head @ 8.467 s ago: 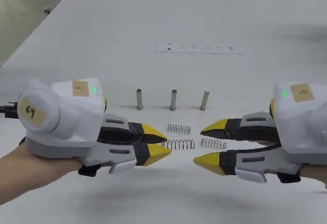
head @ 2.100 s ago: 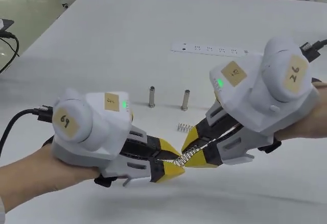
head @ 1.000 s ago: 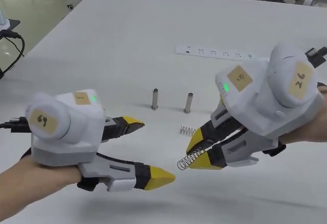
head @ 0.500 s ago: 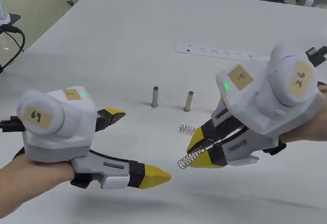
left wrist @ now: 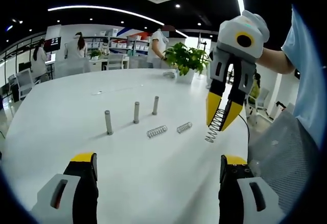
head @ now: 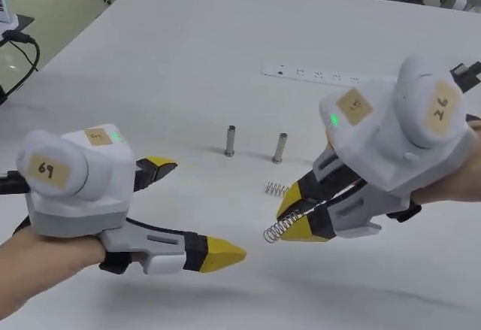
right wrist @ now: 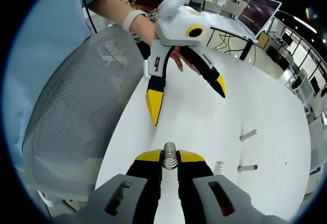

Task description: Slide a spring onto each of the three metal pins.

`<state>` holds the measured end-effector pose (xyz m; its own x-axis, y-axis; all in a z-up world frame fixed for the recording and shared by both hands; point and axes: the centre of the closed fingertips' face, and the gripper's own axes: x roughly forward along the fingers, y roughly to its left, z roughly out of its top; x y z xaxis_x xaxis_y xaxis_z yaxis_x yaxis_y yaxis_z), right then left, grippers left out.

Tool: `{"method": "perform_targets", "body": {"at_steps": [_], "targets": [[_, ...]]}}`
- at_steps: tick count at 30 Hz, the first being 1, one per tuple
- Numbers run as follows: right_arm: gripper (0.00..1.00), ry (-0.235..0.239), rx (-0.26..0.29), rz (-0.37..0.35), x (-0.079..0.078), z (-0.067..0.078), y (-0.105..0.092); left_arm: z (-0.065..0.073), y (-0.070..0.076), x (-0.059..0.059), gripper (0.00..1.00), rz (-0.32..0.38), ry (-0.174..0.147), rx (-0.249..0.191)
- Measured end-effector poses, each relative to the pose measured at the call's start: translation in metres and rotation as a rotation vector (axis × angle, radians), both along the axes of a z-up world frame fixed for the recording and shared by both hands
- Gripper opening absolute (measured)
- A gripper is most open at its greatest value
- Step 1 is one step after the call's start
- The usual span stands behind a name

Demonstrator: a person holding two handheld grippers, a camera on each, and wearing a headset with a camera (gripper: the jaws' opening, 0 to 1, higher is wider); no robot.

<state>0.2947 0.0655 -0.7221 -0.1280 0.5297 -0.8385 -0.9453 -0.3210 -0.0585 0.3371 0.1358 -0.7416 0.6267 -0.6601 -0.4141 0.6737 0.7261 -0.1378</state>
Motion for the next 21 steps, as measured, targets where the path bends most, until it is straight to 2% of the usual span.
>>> {"method": "perform_targets", "body": {"at_steps": [13, 21], "targets": [[0.08, -0.022, -0.040, 0.005, 0.016, 0.009, 0.001, 0.005, 0.008, 0.003, 0.97, 0.022, -0.020, -0.008], [0.08, -0.028, -0.064, 0.008, 0.030, 0.008, 0.007, 0.003, 0.014, 0.004, 0.98, 0.015, -0.016, 0.001]]}}
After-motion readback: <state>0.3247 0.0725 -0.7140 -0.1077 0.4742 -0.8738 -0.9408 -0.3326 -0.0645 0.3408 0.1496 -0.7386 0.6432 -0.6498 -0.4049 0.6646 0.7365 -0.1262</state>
